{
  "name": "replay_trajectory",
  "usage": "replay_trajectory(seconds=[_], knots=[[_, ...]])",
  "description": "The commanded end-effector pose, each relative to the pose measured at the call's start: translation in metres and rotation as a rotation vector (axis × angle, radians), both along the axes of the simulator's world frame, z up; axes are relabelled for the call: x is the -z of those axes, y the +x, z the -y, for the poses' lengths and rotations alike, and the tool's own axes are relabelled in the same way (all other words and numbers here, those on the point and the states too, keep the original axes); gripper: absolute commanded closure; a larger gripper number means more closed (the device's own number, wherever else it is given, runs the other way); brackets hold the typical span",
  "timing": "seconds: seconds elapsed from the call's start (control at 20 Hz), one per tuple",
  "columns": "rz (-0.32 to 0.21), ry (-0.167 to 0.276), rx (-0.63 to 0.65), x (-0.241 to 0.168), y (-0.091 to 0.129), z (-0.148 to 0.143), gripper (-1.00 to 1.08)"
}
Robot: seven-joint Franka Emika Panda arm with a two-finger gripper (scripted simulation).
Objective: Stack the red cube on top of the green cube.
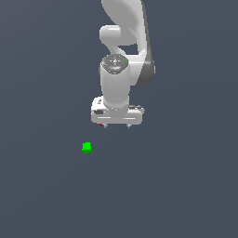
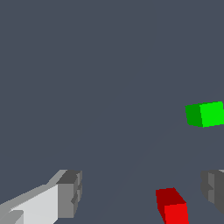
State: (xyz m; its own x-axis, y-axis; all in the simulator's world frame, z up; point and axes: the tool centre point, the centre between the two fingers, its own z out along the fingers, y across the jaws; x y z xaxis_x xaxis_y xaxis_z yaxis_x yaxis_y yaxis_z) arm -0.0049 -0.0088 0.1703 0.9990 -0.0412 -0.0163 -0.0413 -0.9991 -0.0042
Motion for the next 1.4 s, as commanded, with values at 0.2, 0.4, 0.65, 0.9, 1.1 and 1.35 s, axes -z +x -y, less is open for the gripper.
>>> replay_trajectory(seconds=[0.2,0.4,0.65,0.9,1.1,1.35], knots=[[0.0,0.0,-0.002,0.002,-0.002,0.001,-0.92],[0.001,0.0,-0.008,0.006,-0.01,0.005,-0.92],[0.003,-0.001,-0.022,0.017,-0.027,0.014,-0.92],[0.006,-0.001,-0.045,0.035,-0.055,0.028,-0.92],[0.009,-0.002,-0.069,0.053,-0.082,0.044,-0.92],[0.012,-0.003,-0.094,0.074,-0.111,0.063,-0.92]])
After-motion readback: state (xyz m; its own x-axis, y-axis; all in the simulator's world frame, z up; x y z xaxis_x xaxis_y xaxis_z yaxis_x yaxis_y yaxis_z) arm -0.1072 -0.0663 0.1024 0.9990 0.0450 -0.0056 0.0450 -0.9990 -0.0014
